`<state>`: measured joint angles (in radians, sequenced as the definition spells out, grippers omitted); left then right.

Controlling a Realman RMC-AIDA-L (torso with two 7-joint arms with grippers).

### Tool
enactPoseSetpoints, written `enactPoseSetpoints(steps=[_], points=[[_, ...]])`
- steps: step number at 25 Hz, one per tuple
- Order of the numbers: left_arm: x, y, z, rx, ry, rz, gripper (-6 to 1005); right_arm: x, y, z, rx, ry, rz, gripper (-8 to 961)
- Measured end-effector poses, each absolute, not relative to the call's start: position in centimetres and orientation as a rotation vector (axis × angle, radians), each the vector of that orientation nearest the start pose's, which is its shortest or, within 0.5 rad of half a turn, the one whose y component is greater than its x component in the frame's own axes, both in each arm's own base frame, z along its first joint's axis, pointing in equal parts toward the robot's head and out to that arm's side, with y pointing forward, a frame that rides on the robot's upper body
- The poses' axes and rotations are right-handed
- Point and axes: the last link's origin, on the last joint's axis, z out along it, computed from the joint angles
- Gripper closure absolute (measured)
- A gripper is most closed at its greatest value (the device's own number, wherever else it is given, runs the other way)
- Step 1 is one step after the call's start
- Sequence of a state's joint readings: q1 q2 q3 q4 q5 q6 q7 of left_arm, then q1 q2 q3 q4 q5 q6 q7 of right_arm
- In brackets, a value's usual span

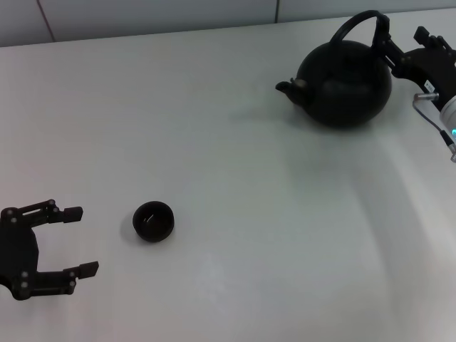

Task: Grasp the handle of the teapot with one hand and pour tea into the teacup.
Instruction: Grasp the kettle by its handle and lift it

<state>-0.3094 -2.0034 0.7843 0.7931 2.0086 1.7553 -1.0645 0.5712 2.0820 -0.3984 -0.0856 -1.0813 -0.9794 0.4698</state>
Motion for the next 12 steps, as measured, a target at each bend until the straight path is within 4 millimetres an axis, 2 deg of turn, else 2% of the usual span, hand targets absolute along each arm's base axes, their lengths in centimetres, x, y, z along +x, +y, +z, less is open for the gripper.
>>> enactPoseSetpoints(steps=[12], points=[[-31.17,26.32,3.11,-2.865,-0.211,-0.493,152,33.55,37.93,0.43,-1.619,0.737,0.663,236]])
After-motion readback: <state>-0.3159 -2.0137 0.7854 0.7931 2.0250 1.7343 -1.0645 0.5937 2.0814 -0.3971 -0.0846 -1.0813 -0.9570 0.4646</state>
